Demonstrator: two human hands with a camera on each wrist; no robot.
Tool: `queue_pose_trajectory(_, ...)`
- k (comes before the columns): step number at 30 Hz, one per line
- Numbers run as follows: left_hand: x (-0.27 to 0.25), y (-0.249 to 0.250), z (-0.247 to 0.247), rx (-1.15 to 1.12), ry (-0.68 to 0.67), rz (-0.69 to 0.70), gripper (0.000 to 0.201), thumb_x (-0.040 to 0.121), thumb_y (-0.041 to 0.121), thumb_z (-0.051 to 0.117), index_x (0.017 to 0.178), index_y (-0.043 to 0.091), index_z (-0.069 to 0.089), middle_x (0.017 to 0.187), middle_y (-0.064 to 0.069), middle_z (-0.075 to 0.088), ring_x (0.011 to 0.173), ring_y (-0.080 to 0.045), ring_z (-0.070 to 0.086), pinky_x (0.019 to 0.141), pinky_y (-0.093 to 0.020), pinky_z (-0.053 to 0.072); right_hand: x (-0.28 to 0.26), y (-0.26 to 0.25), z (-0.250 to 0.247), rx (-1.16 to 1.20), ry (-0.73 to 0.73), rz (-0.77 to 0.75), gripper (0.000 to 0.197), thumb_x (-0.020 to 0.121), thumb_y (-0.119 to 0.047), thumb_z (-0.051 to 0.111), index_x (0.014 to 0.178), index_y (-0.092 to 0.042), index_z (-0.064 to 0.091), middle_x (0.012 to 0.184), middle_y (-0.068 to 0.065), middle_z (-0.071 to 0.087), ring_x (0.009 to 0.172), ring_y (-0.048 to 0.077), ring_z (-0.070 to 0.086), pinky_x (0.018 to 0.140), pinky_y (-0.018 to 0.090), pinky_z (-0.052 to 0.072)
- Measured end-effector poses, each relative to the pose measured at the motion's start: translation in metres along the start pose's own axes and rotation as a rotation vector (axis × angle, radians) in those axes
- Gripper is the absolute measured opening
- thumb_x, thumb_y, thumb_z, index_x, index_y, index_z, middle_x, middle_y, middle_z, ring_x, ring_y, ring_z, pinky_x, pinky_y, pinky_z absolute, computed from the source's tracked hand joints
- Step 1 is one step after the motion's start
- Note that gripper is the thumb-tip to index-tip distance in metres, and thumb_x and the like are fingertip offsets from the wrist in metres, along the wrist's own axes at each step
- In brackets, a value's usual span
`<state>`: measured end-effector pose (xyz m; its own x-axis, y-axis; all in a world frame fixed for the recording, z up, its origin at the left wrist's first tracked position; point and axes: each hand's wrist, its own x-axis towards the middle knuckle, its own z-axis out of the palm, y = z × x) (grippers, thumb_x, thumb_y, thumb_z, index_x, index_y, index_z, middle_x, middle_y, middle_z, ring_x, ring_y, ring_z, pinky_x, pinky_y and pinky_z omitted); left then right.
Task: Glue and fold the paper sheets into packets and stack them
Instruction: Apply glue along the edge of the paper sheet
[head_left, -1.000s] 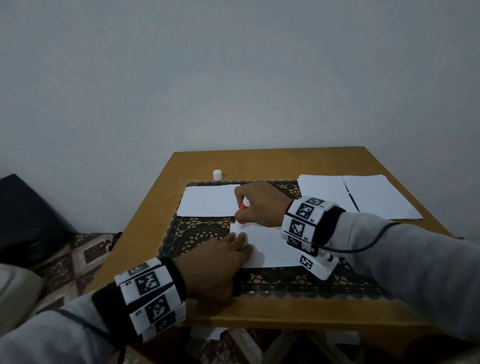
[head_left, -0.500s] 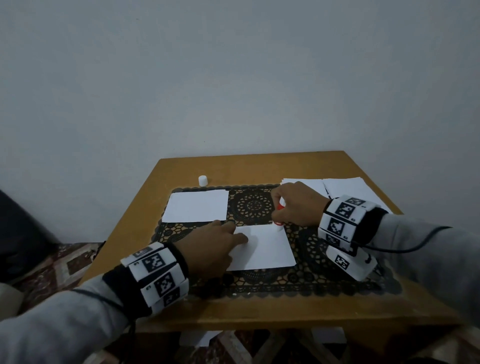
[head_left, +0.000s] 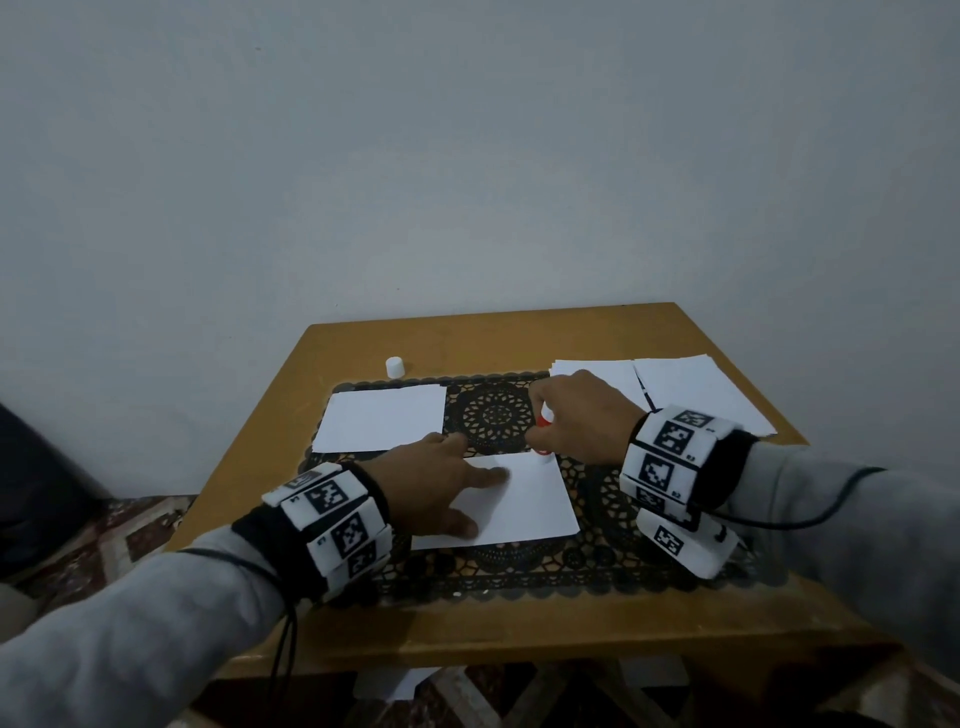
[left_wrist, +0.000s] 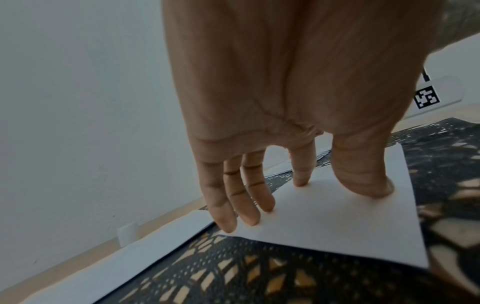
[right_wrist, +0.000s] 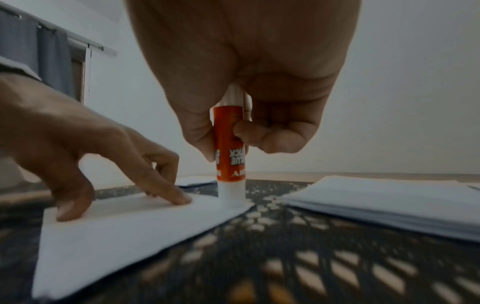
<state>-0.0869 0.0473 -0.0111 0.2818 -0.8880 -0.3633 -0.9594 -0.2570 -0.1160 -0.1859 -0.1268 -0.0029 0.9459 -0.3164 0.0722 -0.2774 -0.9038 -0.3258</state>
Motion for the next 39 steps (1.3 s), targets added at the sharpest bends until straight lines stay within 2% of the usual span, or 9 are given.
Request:
queue_pose_trajectory(11,0.002,-0.001,0.003,-0.023,0.035,0.010,0.072,0.088,0.055,0.053,0.148,0.043,0.015,0.130,-0.009,0.039,0.118,-0.026,0.041,0.097,-0.040,0.043,-0.022,0.008,0.000,0.089,-0.043,-0.021,0.020,0.077,-0.027,0.068,0.071,-0.021,0.050,0.078,-0.006,0.060,0.061,0.005,0.049,0.057,0.024,0.037)
queue_pose_trajectory(14,0.003,-0.001,0.004,-0.044,0.048,0.015,0.071,0.087,0.054,0.055,0.147,0.042,0.018,0.128,-0.008,0.039,0.116,-0.025,0.041,0.096,-0.037,0.042,-0.035,0.007,-0.001,0.091,-0.053,-0.033,0.021,0.078,-0.028,0.067,0.069,-0.021,0.049,0.077,-0.002,0.063,0.060,0.010,0.051,0.054,0.025,0.037)
queue_pose_trajectory(20,0.011,0.005,-0.002,-0.129,0.069,0.000,0.065,0.082,0.051,0.064,0.139,0.038,0.036,0.130,-0.006,0.038,0.119,-0.025,0.037,0.099,-0.040,0.040,-0.055,0.005,-0.004,0.112,-0.106,-0.054,0.018,0.076,-0.032,0.070,0.074,-0.018,0.058,0.080,0.001,0.065,0.074,0.018,0.060,0.071,0.042,0.054)
queue_pose_trajectory(24,0.019,0.005,-0.006,-0.176,0.044,-0.040,0.067,0.075,0.053,0.071,0.131,0.033,0.038,0.131,-0.004,0.039,0.119,-0.024,0.036,0.098,-0.041,0.040,-0.055,0.007,-0.015,0.113,-0.209,-0.084,0.020,0.077,-0.038,0.072,0.073,-0.023,0.059,0.086,-0.004,0.065,0.084,0.013,0.060,0.082,0.041,0.052)
queue_pose_trajectory(27,0.023,0.001,-0.010,-0.189,0.019,-0.068,0.075,0.070,0.056,0.074,0.129,0.027,0.039,0.130,-0.003,0.039,0.118,-0.023,0.035,0.099,-0.042,0.039,-0.052,0.008,-0.031,0.145,-0.195,-0.101,0.021,0.082,-0.039,0.068,0.078,-0.020,0.062,0.089,0.001,0.067,0.083,0.017,0.061,0.082,0.044,0.051)
queue_pose_trajectory(30,0.026,-0.003,-0.011,-0.195,0.001,-0.078,0.079,0.067,0.059,0.075,0.127,0.023,0.040,0.126,-0.003,0.042,0.112,-0.021,0.038,0.095,-0.040,0.041,-0.050,0.010,-0.045,0.271,-0.159,-0.089,0.019,0.088,-0.035,0.064,0.086,-0.016,0.064,0.082,-0.004,0.065,0.061,0.009,0.061,0.066,0.033,0.053)
queue_pose_trajectory(32,0.028,-0.004,-0.012,-0.204,-0.006,-0.083,0.077,0.065,0.060,0.075,0.123,0.022,0.041,0.123,-0.003,0.046,0.107,-0.020,0.039,0.091,-0.038,0.042,-0.050,0.011,-0.048,0.283,-0.148,-0.088,0.021,0.090,-0.035,0.062,0.091,-0.014,0.064,0.067,-0.007,0.061,0.048,0.004,0.054,0.054,0.023,0.045)
queue_pose_trajectory(36,0.030,-0.006,-0.011,-0.208,-0.018,-0.103,0.069,0.063,0.061,0.076,0.112,0.023,0.045,0.118,-0.001,0.047,0.104,-0.018,0.038,0.089,-0.037,0.042,-0.051,0.018,-0.041,0.135,-0.076,-0.111,0.023,0.091,-0.042,0.058,0.091,-0.021,0.066,0.070,-0.018,0.049,0.063,-0.004,0.044,0.058,0.016,0.027)
queue_pose_trajectory(39,0.031,-0.007,-0.011,-0.225,-0.016,-0.105,0.066,0.064,0.059,0.076,0.111,0.023,0.047,0.118,-0.001,0.043,0.107,-0.019,0.036,0.089,-0.037,0.042,-0.050,0.023,-0.038,0.158,-0.038,-0.102,0.023,0.089,-0.045,0.060,0.088,-0.023,0.068,0.074,-0.016,0.052,0.066,-0.001,0.043,0.060,0.019,0.027)
